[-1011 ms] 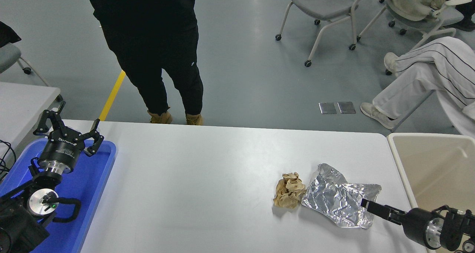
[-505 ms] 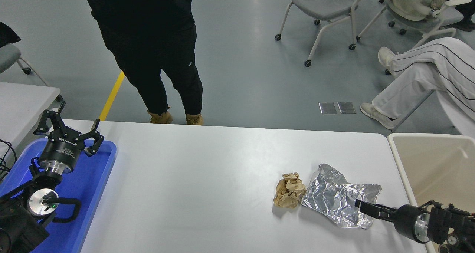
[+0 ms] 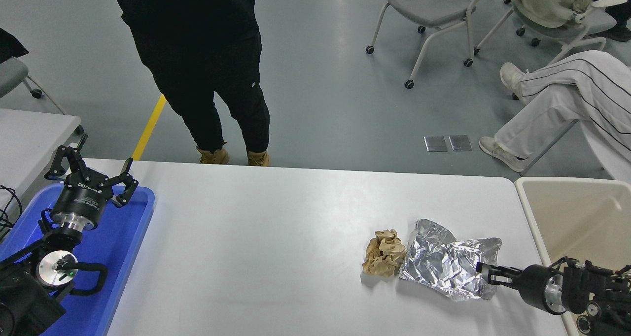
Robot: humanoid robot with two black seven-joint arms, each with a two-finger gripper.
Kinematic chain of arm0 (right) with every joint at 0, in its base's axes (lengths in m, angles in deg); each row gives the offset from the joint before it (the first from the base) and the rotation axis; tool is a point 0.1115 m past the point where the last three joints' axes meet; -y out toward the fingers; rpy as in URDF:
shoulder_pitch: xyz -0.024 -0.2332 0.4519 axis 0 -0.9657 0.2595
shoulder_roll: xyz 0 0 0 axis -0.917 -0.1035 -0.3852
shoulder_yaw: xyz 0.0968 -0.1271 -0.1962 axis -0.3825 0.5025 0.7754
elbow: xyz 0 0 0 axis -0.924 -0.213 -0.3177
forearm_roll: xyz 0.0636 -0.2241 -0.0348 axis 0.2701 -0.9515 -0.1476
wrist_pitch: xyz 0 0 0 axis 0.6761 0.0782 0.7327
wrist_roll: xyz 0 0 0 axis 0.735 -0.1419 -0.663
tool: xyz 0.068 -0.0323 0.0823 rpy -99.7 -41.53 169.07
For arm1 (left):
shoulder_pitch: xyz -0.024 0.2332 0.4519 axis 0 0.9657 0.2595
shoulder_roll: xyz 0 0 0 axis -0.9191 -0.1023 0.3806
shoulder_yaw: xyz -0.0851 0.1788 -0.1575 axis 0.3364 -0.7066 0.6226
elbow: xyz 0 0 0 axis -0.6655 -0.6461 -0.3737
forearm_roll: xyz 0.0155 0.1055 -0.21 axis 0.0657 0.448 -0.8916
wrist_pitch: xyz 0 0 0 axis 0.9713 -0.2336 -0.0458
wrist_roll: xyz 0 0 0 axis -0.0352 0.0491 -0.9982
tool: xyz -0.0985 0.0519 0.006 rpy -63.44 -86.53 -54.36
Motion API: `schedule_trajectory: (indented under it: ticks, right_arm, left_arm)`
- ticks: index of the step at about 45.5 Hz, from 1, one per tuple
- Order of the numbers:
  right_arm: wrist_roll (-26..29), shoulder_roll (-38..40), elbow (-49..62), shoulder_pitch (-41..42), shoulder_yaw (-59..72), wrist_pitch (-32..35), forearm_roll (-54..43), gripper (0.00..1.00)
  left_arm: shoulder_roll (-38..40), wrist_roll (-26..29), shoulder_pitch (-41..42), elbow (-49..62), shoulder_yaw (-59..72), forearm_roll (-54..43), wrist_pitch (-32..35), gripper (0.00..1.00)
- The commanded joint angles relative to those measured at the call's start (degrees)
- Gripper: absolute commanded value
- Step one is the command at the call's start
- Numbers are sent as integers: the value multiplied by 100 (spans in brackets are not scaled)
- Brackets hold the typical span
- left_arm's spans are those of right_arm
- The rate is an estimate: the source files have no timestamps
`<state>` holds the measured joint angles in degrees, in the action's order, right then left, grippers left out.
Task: Clean the table surface
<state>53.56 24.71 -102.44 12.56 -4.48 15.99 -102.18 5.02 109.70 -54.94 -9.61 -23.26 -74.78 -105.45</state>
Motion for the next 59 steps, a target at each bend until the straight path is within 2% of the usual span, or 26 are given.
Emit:
schedule_trajectory:
  ticks: [1, 18, 32, 44, 59]
  right_arm:
    - [23, 89, -25, 49, 44, 25, -1, 0]
    - [-12, 677, -279, 251, 26, 227, 52, 0]
    - [-12, 2074, -1623, 673, 17, 640, 8, 0]
    - [-30, 3533, -2705, 1903, -62, 1905, 17, 0]
    - [-30, 4360, -2855, 3537, -79, 3601, 26, 0]
  left_arm:
    - [0, 0, 0, 1, 0, 0, -9, 100]
    - [0, 0, 0, 1, 0, 0, 0, 100]
    - [0, 0, -9, -8, 0, 0, 0, 100]
    - [0, 0, 0, 1, 0, 0, 0, 100]
    - [0, 0, -9, 1, 0, 0, -9, 100]
